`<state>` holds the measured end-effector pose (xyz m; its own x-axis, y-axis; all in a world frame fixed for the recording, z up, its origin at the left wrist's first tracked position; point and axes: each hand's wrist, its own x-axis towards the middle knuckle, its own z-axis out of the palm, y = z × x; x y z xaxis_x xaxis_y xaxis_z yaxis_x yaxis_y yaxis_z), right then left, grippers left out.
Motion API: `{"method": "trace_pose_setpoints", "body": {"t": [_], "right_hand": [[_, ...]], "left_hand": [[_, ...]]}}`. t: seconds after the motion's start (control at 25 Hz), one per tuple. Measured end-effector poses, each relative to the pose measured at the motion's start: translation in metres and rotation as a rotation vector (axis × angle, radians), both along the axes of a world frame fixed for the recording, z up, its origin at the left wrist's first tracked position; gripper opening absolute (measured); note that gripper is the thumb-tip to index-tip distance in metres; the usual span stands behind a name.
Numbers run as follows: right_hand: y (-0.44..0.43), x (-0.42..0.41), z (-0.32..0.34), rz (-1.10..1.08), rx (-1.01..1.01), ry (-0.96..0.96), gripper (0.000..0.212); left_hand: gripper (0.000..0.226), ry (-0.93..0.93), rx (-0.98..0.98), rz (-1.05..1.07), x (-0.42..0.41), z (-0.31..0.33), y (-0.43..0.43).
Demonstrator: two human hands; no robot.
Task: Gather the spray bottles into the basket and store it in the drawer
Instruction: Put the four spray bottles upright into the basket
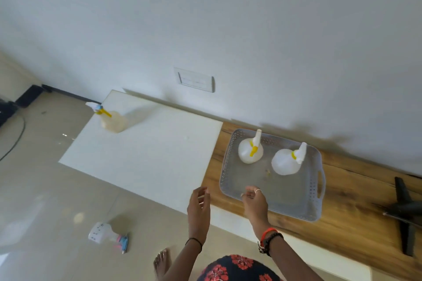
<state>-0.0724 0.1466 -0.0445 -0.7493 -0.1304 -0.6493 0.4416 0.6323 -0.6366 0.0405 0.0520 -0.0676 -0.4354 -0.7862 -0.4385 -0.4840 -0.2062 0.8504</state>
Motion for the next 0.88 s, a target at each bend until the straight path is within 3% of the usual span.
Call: {"method": "trace_pose_setpoints", "body": {"t": [0.4,0.68,0.88], "right_hand": [[-0.180,0.047,0.008,0.167,-0.074,0.018,0.027],[-0.335,0.061,-0.017,0.251,-0.083,0.007,0.025],[-0.433,0.059,-0.042,0.444,-0.062,0.037,0.032]], "left_hand": [[0.021,0.012,-0.041,0.337,0.075,0.001,-0.175],[0.030,-0.063,-0.099,0.362,0.110,-0.021,-0.341],[0.060,-0.098,-0.089,0.226,0.109,-0.047,-0.434]]}}
